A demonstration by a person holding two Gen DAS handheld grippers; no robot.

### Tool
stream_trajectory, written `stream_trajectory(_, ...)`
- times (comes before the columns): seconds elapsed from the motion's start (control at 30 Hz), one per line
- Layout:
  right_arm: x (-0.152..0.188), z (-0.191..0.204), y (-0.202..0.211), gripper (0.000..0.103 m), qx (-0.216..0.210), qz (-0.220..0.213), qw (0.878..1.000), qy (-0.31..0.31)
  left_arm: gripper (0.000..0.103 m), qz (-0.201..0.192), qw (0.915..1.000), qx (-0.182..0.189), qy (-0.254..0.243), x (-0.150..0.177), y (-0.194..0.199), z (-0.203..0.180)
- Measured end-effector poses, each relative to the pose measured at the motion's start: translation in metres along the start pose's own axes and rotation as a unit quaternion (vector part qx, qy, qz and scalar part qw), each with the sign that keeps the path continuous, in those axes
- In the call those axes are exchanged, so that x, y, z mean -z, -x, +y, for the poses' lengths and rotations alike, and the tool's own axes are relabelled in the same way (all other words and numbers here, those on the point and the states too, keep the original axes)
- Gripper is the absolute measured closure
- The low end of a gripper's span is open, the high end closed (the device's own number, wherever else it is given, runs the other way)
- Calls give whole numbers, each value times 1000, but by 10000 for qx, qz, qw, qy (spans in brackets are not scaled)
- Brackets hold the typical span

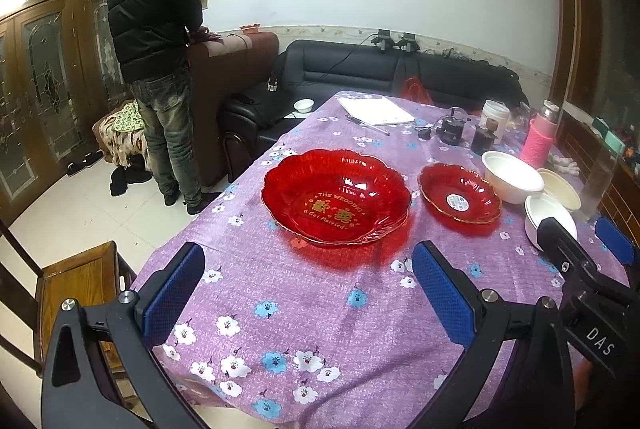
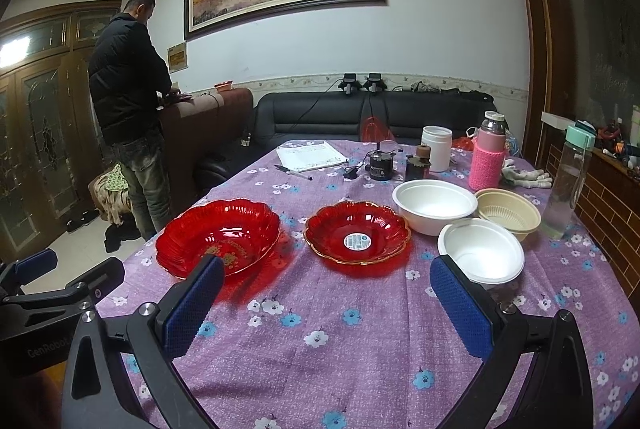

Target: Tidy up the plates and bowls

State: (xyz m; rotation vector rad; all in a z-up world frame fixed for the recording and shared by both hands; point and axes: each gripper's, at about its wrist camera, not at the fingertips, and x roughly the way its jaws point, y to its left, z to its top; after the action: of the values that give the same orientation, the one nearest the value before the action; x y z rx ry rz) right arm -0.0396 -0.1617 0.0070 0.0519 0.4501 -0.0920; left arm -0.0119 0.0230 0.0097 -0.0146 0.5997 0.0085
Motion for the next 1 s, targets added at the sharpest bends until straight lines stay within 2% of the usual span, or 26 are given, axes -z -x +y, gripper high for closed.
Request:
stream_trajectory(0.63, -4, 12, -17, 0, -102, 195, 9997, 66, 0, 208, 9997, 8, 143, 3, -11, 10)
stream_trajectory(1.0, -9, 12, -24, 0, -219, 247, 9994, -129, 0, 321, 9992, -120, 227, 5, -22, 18)
